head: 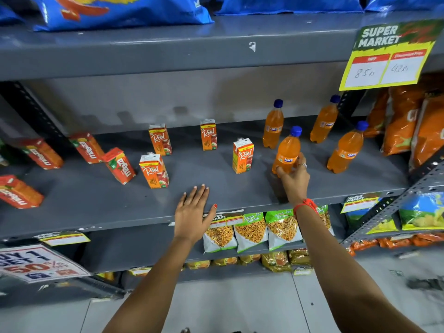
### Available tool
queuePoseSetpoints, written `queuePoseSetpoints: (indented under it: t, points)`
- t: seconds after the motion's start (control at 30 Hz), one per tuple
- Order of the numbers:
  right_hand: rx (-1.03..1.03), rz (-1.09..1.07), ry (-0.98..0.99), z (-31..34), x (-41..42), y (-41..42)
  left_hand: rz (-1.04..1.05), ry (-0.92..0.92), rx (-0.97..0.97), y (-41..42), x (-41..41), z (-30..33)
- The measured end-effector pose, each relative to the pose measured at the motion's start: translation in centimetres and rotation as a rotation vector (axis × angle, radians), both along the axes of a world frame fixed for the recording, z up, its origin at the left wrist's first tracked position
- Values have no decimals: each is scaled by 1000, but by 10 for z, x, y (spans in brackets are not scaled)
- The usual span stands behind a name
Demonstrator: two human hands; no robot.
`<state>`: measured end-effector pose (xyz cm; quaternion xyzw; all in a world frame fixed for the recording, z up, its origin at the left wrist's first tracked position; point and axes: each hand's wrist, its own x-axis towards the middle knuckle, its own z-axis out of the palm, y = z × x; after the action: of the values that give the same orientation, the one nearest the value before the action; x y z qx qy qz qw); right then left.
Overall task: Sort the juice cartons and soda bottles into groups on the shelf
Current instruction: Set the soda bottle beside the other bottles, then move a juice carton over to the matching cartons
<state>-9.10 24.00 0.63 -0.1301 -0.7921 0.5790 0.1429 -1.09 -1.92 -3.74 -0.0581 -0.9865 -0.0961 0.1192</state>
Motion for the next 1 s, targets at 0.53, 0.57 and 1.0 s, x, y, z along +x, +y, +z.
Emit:
queuePoseSetpoints:
  t: [0.53, 0.57, 1.0]
  points:
    - [23, 90, 45, -2, -11, -97, 67, -76, -24, -68, 25, 1]
    - [26, 102, 26, -3, -17, -98, 93, -77, -23, -76, 26, 2]
    - [57, -24, 25, 3, 2, -158, 232, -76, 14, -136, 36, -3]
